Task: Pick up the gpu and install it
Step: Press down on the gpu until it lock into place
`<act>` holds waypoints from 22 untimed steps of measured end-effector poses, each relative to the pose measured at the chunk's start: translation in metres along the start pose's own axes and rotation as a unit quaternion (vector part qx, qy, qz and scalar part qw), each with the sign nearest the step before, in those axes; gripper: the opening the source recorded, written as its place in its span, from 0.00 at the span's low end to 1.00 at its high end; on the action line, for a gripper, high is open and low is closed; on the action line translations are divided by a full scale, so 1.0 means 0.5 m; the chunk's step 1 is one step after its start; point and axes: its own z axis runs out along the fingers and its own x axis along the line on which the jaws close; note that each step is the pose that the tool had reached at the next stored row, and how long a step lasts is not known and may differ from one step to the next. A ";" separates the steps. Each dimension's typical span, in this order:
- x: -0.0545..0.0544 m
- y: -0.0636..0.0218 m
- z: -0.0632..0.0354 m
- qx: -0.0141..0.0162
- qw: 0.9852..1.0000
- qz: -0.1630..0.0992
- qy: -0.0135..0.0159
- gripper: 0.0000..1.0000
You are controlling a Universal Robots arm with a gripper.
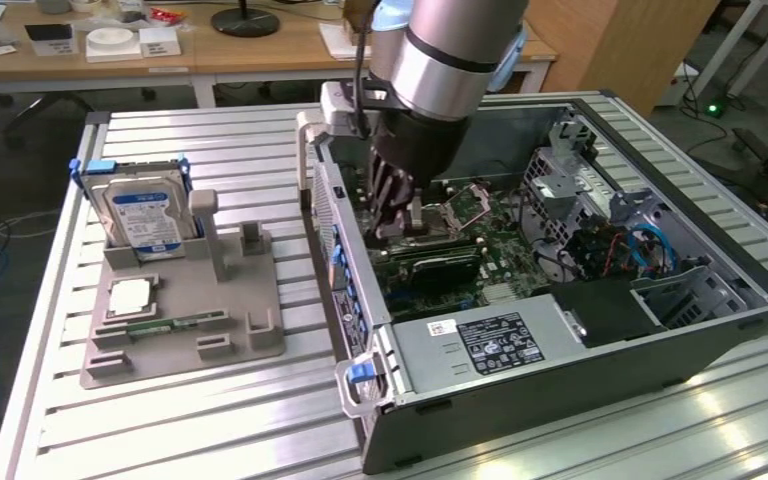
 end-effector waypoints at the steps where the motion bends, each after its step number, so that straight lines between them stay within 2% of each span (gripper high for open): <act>1: 0.001 0.000 0.000 -0.001 1.000 0.000 0.000 0.11; 9: 0.007 -0.002 0.009 -0.004 1.000 0.000 0.000 0.11; 14: 0.021 -0.004 0.015 -0.008 1.000 0.000 0.000 0.11; 19: 0.033 -0.006 0.020 -0.010 1.000 0.000 0.001 0.11; 22: 0.032 -0.007 0.023 -0.010 1.000 0.001 0.003 0.11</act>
